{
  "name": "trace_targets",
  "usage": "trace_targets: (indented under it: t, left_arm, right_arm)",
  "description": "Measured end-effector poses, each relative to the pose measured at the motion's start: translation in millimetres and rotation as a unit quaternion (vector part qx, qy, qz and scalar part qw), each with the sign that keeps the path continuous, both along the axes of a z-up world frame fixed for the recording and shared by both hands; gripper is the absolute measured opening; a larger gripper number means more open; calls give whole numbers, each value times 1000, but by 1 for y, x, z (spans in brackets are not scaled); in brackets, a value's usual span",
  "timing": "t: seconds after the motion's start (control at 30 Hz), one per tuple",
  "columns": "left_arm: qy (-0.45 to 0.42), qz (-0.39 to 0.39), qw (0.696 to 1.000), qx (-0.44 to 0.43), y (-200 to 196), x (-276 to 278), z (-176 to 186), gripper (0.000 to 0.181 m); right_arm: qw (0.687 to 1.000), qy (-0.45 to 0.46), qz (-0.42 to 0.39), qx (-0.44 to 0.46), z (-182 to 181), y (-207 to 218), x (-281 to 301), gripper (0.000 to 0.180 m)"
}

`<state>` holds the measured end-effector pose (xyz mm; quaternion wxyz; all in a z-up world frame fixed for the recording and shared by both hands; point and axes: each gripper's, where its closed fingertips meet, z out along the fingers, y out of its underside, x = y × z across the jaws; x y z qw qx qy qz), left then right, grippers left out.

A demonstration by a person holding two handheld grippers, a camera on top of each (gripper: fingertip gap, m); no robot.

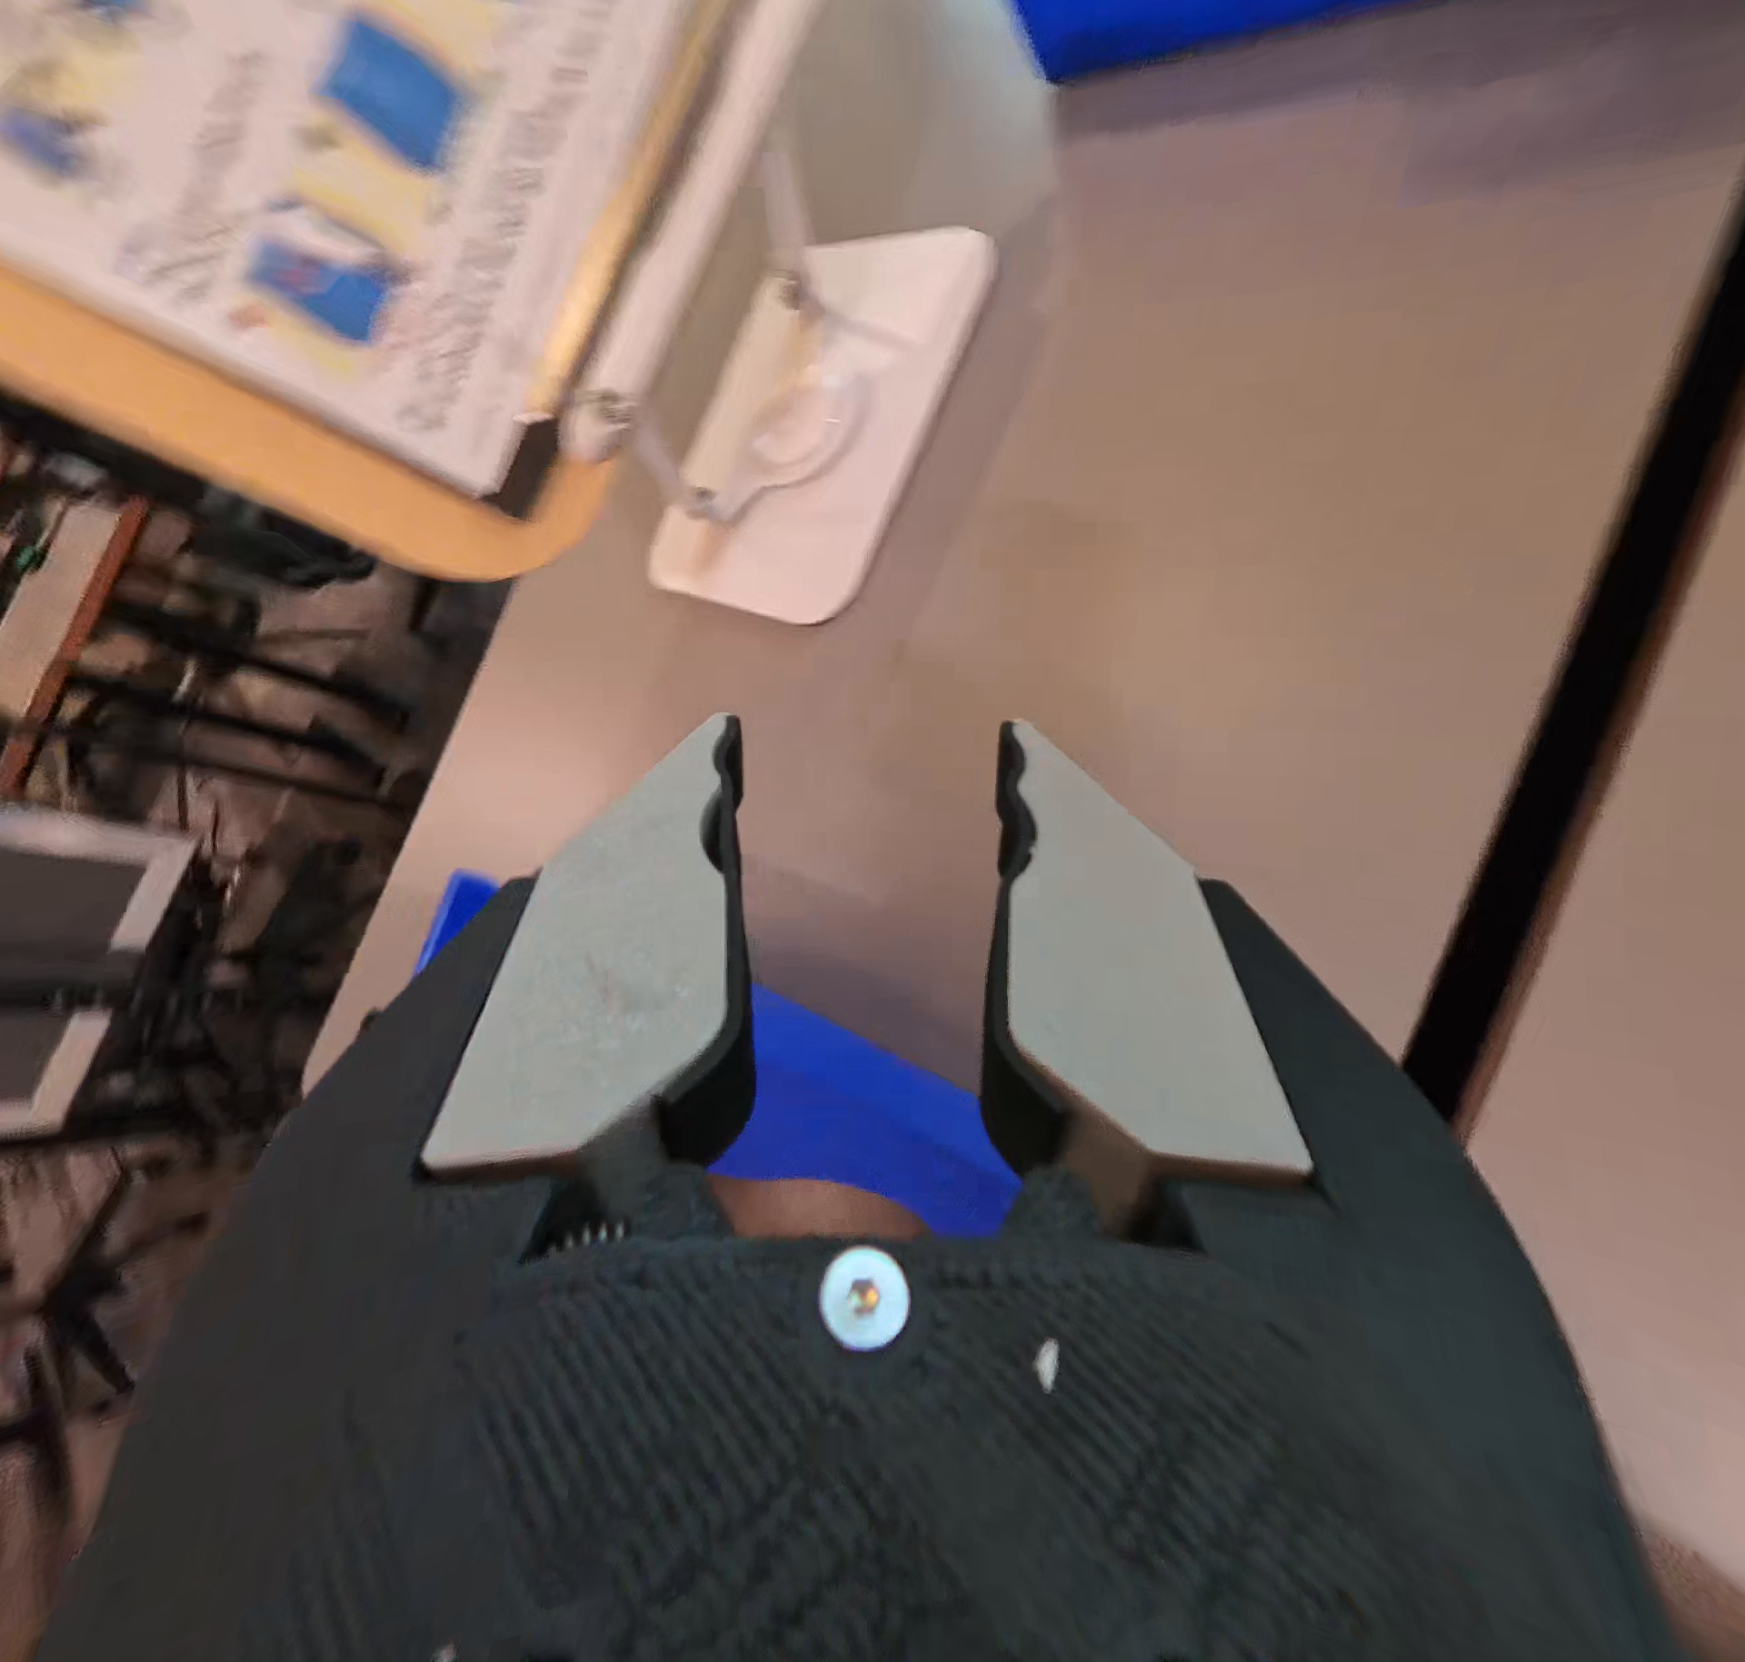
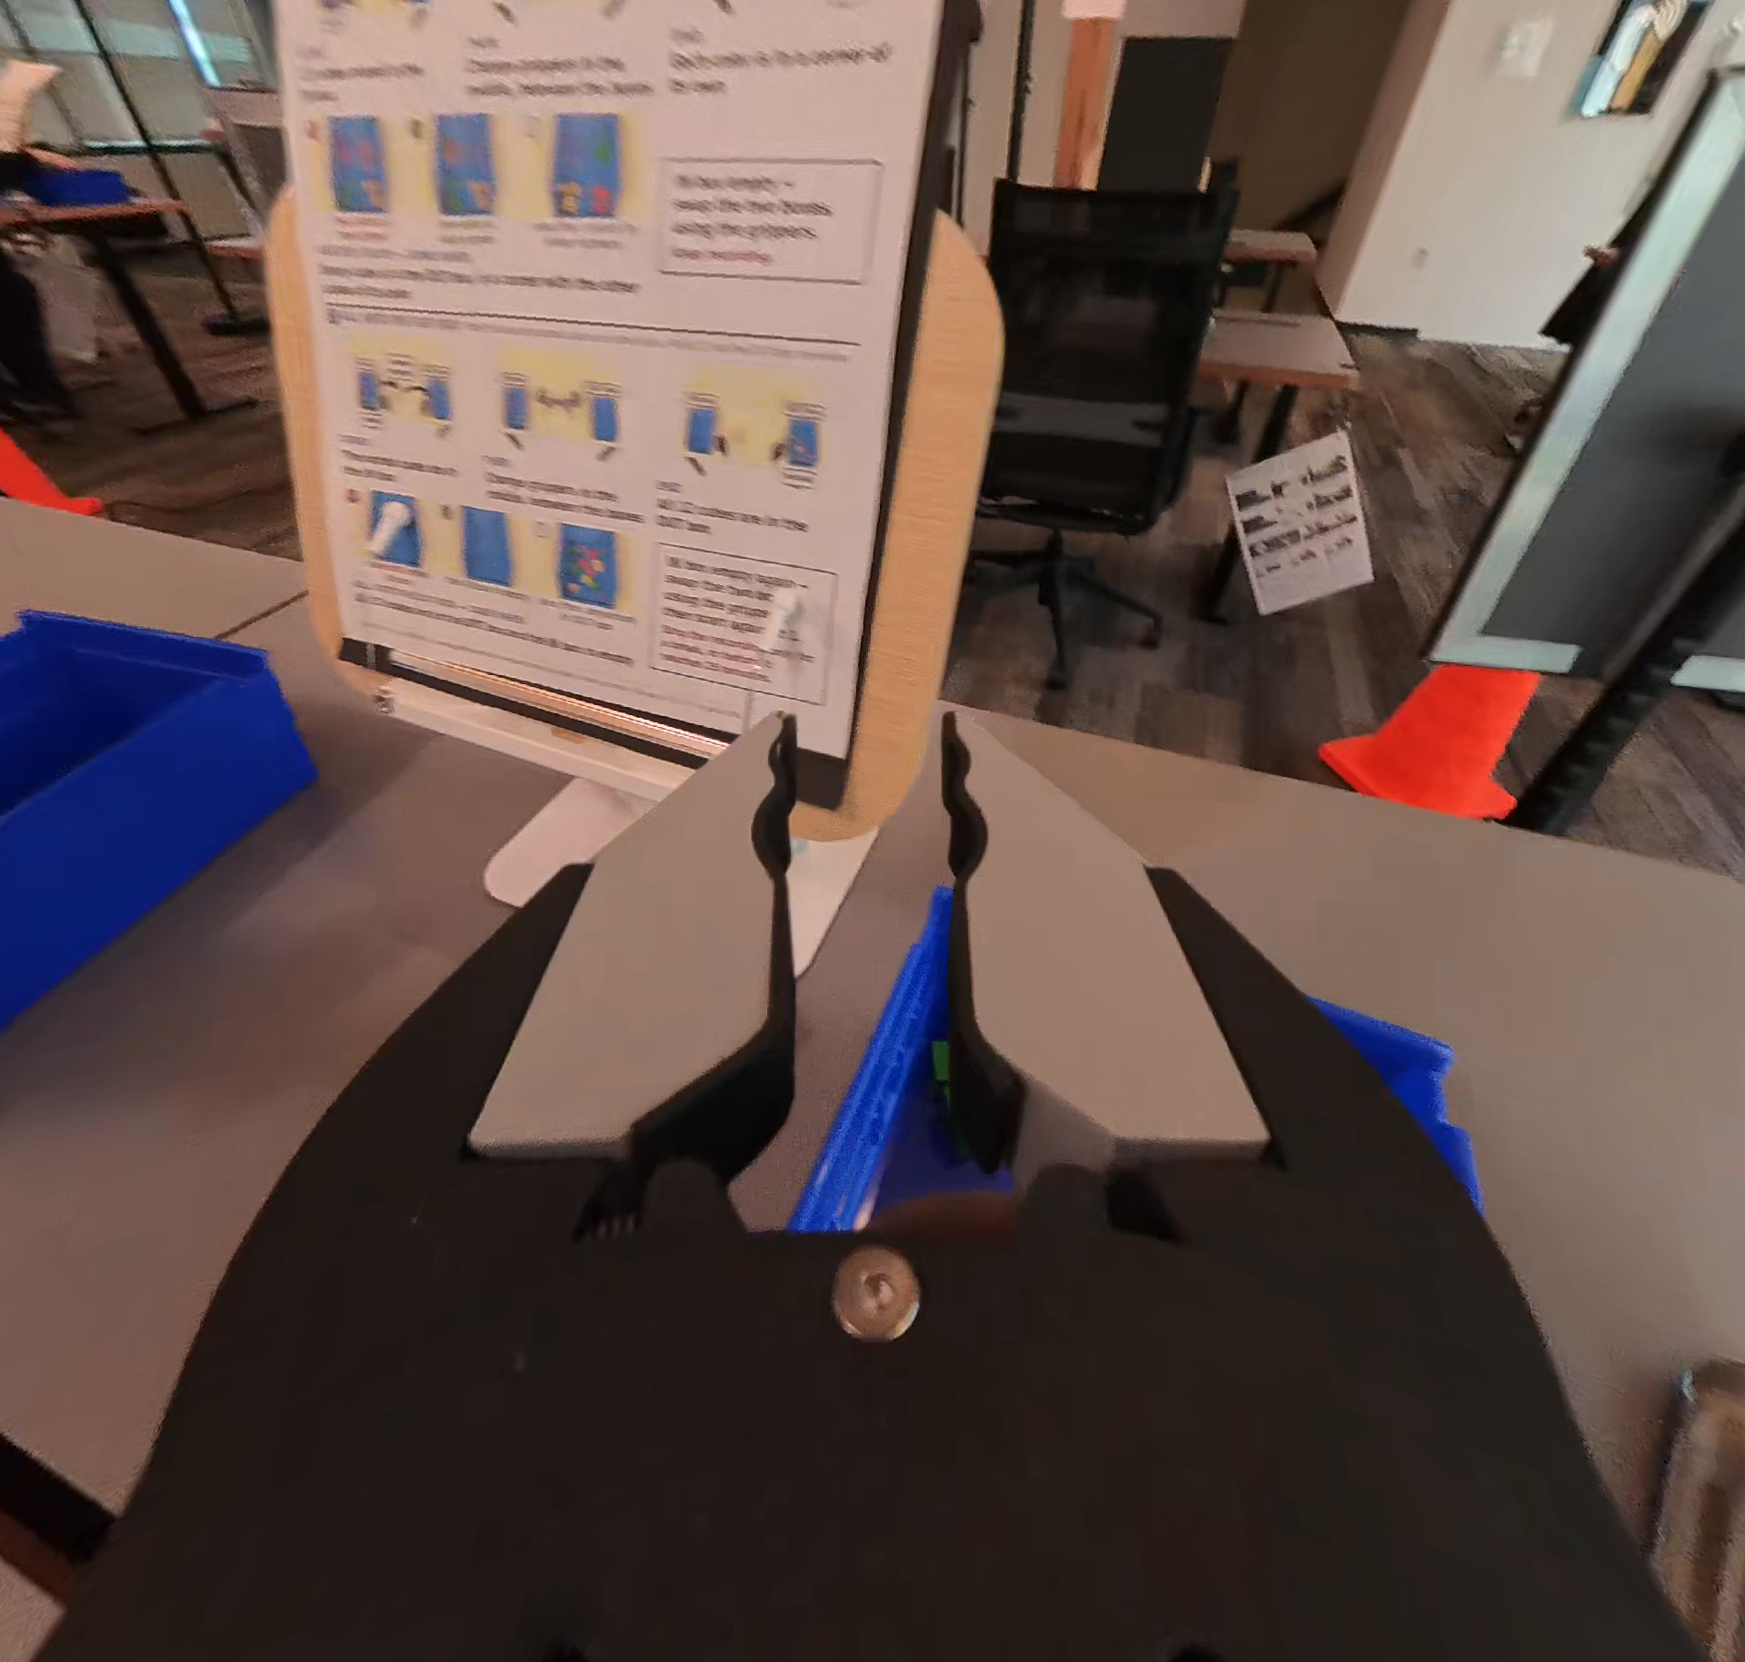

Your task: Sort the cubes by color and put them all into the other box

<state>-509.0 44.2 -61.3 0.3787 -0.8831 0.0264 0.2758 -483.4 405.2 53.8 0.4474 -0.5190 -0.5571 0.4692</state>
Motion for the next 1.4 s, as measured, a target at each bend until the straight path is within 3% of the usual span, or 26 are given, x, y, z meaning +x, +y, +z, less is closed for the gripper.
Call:
trace_targets:
  t: [0.17, 0.37, 0.7, 1.0, 1.4]
  left_arm:
    - [-30, 175, 976, 124, -67, -61, 42, 54]
    - [-48, 296, 944, 141, -124, -122, 19, 57]
    - [-114, 375, 915, 94, -133, -175, -67, 59]
    - [-159, 497, 848, 88, -157, -207, -124, 54]
    - [-166, 490, 853, 65, -150, -210, -149, 57]
  right_arm:
    - [998, -5, 54, 16, 2, -48, -4, 32]
    - [990, -50, 126, 26, -26, -110, -21, 36]
    - [974, -114, 165, 110, -75, -173, -40, 39]
    - [963, -122, 193, 141, -87, -204, -39, 40]
    - [960, -115, 199, 159, -87, -214, -37, 40]
